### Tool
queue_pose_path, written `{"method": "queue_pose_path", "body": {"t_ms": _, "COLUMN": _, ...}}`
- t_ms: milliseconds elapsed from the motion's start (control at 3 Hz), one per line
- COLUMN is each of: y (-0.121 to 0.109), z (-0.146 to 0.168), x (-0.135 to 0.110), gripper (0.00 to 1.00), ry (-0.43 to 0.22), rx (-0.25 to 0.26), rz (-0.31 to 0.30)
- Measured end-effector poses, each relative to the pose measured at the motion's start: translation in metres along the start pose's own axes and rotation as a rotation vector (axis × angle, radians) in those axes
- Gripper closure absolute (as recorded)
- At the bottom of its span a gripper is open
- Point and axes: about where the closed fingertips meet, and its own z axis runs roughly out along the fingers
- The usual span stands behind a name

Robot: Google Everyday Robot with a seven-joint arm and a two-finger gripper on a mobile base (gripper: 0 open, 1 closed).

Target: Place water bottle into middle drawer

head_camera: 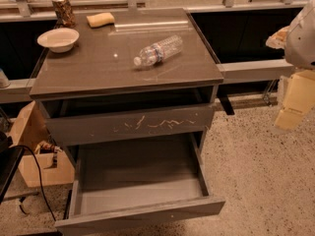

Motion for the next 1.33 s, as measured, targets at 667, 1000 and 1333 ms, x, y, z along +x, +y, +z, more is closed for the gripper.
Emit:
{"method": "queue_pose_path", "body": {"t_ms": 667, "y": -0.007, "z": 0.000, "x": -0.005, "gripper": 0.00, "ry": -0.026, "rx": 0.022, "rz": -0.012}}
{"method": "queue_pose_path", "body": {"t_ms": 1000, "y": -0.023, "z": 0.002, "x": -0.013, "gripper": 0.00, "ry": -0.074, "rx": 0.051, "rz": -0.035}}
{"method": "queue_pose_path", "body": {"t_ms": 1333, "y": -0.042, "z": 0.009, "x": -0.024, "gripper": 0.00, "ry": -0.107, "rx": 0.067, "rz": -0.063}}
